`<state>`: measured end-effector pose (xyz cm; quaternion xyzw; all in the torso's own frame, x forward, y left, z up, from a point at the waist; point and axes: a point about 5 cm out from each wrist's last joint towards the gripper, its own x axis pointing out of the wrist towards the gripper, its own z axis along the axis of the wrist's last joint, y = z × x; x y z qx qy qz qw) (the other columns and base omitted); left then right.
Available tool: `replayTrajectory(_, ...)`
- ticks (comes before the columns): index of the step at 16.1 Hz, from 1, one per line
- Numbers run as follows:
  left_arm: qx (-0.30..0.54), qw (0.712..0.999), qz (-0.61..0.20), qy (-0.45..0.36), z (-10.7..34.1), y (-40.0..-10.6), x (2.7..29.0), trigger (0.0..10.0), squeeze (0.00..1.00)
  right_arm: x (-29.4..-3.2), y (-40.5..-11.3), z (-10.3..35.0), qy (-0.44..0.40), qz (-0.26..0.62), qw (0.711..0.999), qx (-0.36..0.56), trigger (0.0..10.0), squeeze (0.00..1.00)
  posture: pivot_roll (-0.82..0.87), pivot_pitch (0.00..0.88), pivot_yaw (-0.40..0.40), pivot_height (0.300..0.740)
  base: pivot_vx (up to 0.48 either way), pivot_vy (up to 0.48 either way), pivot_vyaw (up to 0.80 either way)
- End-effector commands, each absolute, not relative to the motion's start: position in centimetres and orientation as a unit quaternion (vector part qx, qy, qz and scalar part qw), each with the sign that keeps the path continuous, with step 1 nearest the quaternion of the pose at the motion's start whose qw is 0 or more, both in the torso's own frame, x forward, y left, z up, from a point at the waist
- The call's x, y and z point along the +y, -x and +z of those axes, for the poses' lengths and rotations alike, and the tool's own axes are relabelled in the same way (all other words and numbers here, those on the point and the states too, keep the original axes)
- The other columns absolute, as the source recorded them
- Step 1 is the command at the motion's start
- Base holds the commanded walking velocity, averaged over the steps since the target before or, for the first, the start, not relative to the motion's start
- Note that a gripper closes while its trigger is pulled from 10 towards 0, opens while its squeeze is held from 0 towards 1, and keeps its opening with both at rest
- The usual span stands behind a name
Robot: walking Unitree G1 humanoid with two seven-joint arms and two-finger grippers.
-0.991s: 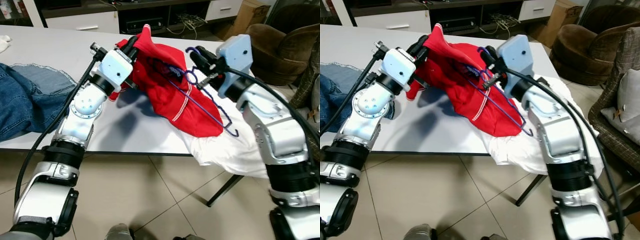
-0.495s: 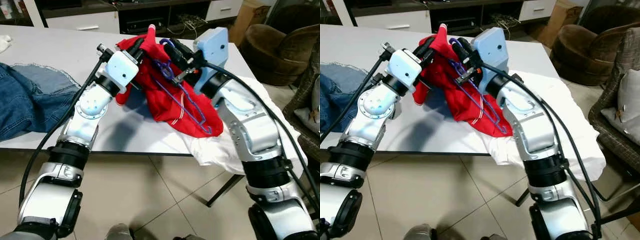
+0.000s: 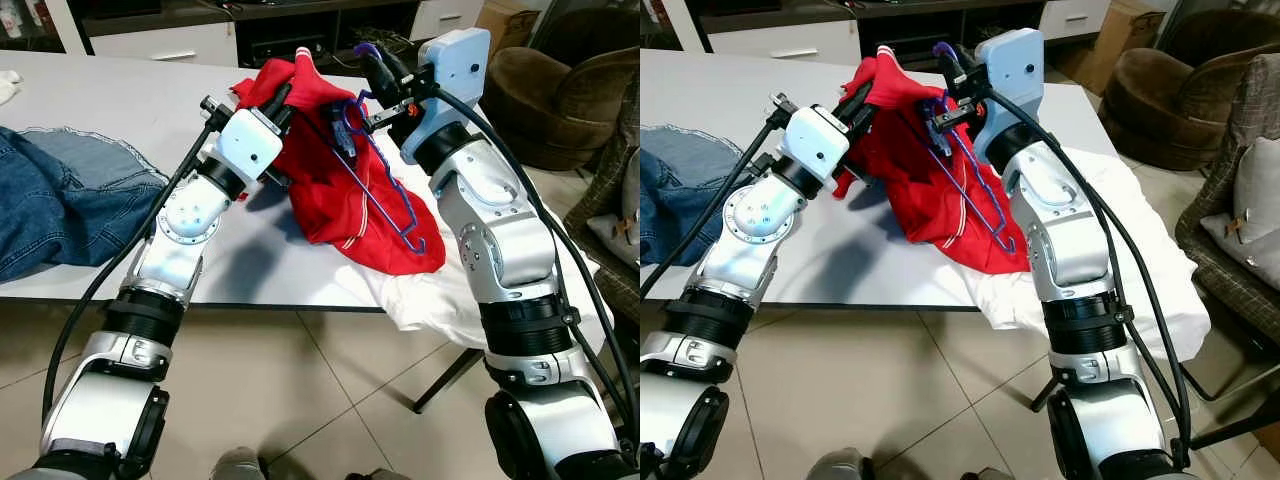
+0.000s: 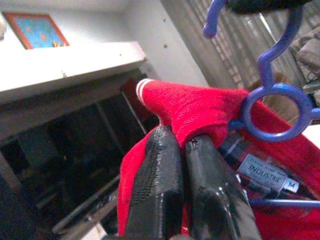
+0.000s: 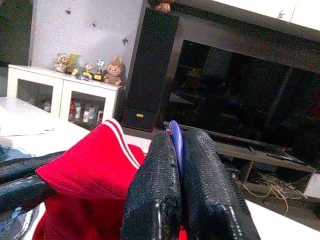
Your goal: Hang hanger
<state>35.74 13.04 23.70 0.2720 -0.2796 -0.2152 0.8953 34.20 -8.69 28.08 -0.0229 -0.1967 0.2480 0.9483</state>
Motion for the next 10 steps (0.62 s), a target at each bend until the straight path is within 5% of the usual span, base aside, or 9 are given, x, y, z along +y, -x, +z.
replayTrajectory(1, -0.273, 0.904, -0.209, -0.253, 23.9, -35.7, 13.2, 10.0, 0.0, -9.7, -34.2, 29.0, 0.017, 0.23, 0.948, -0.22, 10.0, 0.0, 0.13, 0.001, -0.061, 0.74, 0.0, 0.0, 0.0)
replayTrajectory(6, -0.242, 0.905, -0.256, -0.238, 22.6, -35.4, 12.1, 10.0, 0.0, -8.5, -33.5, 29.7, -0.005, 0.252, 0.934, -0.253, 10.0, 0.0, 0.13, 0.003, -0.066, 0.74, 0.0, 0.0, 0.0)
replayTrajectory(7, -0.255, 0.901, -0.259, -0.238, 22.8, -35.0, 11.9, 10.0, 1.0, -8.2, -33.4, 29.8, -0.013, 0.249, 0.933, -0.258, 10.0, 0.0, 0.13, 0.003, -0.067, 0.74, 0.0, 0.0, 0.0)
replayTrajectory(10, -0.261, 0.897, -0.268, -0.235, 23.0, -34.8, 11.8, 10.0, 1.0, -7.9, -33.3, 29.6, -0.018, 0.248, 0.934, -0.258, 10.0, 0.0, 0.14, 0.005, -0.069, 0.74, 0.0, 0.0, 0.0)
